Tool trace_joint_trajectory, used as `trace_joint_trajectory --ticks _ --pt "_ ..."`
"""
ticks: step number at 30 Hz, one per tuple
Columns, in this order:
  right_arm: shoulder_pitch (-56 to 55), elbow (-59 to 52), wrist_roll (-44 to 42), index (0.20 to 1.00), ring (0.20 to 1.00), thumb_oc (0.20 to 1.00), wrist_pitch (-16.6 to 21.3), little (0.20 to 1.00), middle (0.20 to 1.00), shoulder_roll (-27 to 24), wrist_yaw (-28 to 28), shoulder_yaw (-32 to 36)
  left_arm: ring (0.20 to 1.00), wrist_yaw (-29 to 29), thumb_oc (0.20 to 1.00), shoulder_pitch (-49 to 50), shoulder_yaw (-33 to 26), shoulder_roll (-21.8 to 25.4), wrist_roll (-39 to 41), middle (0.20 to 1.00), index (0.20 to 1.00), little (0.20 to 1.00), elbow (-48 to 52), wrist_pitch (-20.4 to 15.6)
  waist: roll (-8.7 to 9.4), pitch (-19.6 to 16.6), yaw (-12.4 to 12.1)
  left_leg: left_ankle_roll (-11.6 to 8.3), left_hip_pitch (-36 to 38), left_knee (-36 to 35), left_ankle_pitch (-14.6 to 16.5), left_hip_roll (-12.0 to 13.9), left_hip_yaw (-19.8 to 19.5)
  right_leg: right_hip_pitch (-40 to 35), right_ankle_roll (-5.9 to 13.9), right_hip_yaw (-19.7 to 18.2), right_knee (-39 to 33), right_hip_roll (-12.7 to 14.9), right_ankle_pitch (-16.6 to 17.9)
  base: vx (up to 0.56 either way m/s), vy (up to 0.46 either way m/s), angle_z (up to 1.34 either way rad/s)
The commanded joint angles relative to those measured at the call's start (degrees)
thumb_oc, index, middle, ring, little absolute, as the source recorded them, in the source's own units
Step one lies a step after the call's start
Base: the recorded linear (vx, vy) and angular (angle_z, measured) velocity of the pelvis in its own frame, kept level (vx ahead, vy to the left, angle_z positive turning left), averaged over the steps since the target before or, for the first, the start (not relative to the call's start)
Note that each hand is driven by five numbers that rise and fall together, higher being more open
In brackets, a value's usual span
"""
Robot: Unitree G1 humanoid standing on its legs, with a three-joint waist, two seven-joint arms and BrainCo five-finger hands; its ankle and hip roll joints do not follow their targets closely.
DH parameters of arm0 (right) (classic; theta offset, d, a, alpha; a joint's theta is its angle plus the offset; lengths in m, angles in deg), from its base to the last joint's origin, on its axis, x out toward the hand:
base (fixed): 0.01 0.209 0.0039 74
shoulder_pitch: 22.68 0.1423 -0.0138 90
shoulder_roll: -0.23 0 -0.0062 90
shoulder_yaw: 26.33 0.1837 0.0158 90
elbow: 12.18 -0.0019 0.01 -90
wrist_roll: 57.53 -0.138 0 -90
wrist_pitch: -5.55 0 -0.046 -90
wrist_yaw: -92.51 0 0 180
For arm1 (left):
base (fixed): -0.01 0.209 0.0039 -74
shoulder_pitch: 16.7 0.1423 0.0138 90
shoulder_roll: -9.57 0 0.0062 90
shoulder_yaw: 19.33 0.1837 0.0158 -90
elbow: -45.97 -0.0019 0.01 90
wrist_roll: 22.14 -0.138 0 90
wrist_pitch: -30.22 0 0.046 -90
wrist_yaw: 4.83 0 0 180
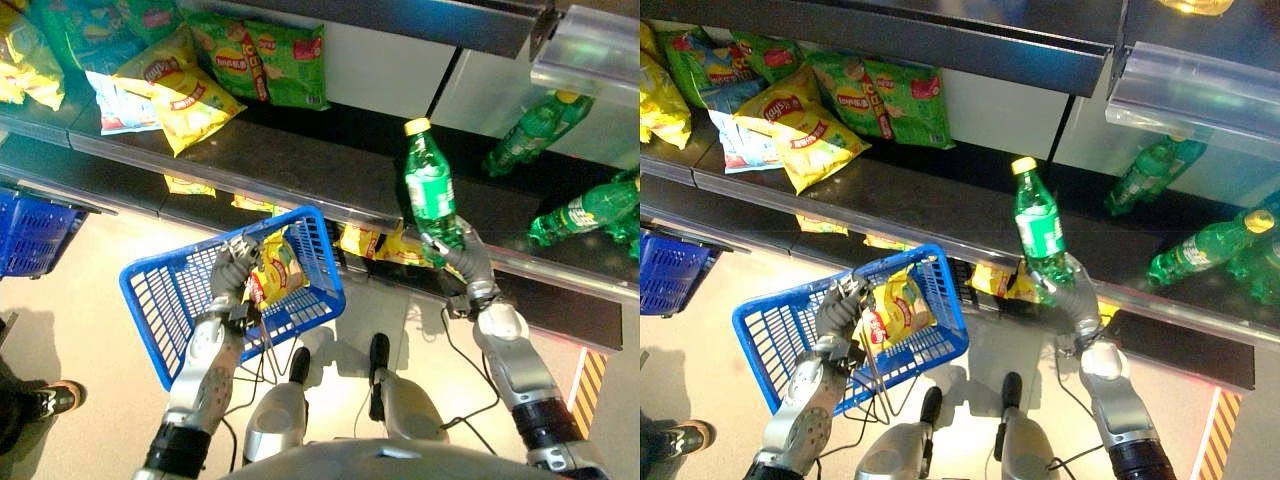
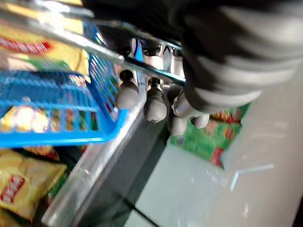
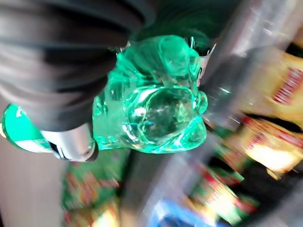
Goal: Pick up the snacks into the basket
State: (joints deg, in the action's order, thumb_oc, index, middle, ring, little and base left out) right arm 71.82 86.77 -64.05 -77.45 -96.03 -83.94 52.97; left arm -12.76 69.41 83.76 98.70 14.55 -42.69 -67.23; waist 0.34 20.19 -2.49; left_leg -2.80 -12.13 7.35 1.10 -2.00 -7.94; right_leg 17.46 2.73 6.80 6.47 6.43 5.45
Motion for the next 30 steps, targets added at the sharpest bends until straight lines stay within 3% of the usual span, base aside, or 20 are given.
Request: trace_joint_trajectory --ticks 1,10,16,25,30 --pt "3.99 -4.96 2.66 0.200 0.200 0.200 4.82 0.200 0.200 -1.36 -2.11 -3.35 0.200 1.67 0.200 -7.69 1.29 -0.41 -3.91 0.200 0.200 0.200 7.78 -7.41 0.10 0.70 0.20 2.21 -1.47 1.63 1.60 -3.40 0.32 -0.21 4.02 -0.02 4.09 -0.74 -6.17 -0.07 -0.004 0.05" --pt "19.17 5.10 11.63 0.200 0.200 0.200 3.90 0.200 0.200 -0.51 1.41 -16.17 0.200 -0.94 0.200 -19.35 8.86 -3.03 -2.69 0.200 0.200 0.200 7.56 -8.66 -0.44 6.45 -1.31 1.38 -10.57 4.01 -0.53 -4.04 -0.55 9.25 3.73 1.14 8.49 0.34 -6.00 -0.08 -0.014 0.10" --pt "22.69 14.13 11.72 0.200 0.200 0.200 2.28 0.200 0.200 2.61 3.53 -18.01 0.200 -3.79 0.200 -24.05 10.57 -5.30 -2.72 0.200 0.200 0.200 7.12 -8.89 -0.65 9.60 -1.75 1.20 -12.60 4.17 -1.13 -4.37 -0.91 11.64 3.61 1.61 9.60 0.64 -6.02 -0.04 -0.018 0.08" --pt "31.30 25.45 13.50 0.200 0.200 0.200 -0.25 0.200 0.200 7.20 8.26 -20.98 0.200 -4.90 0.200 -26.81 14.84 -8.02 -0.66 0.200 0.200 0.200 7.69 -8.86 -1.61 9.60 -2.98 1.35 -16.15 4.48 -1.13 -4.66 -1.34 15.31 3.55 2.26 10.08 1.01 -5.81 0.00 -0.020 0.07" --pt "41.56 33.73 11.63 0.200 0.200 0.200 -2.11 0.200 0.200 10.03 13.48 -20.74 0.200 -4.54 0.200 -26.94 19.49 -9.14 1.52 0.200 0.200 0.200 8.61 -8.49 -2.87 9.60 -4.30 1.64 -16.87 4.34 -0.94 -4.94 -1.61 16.57 3.53 2.57 10.54 1.14 -5.75 0.00 -0.009 0.04"
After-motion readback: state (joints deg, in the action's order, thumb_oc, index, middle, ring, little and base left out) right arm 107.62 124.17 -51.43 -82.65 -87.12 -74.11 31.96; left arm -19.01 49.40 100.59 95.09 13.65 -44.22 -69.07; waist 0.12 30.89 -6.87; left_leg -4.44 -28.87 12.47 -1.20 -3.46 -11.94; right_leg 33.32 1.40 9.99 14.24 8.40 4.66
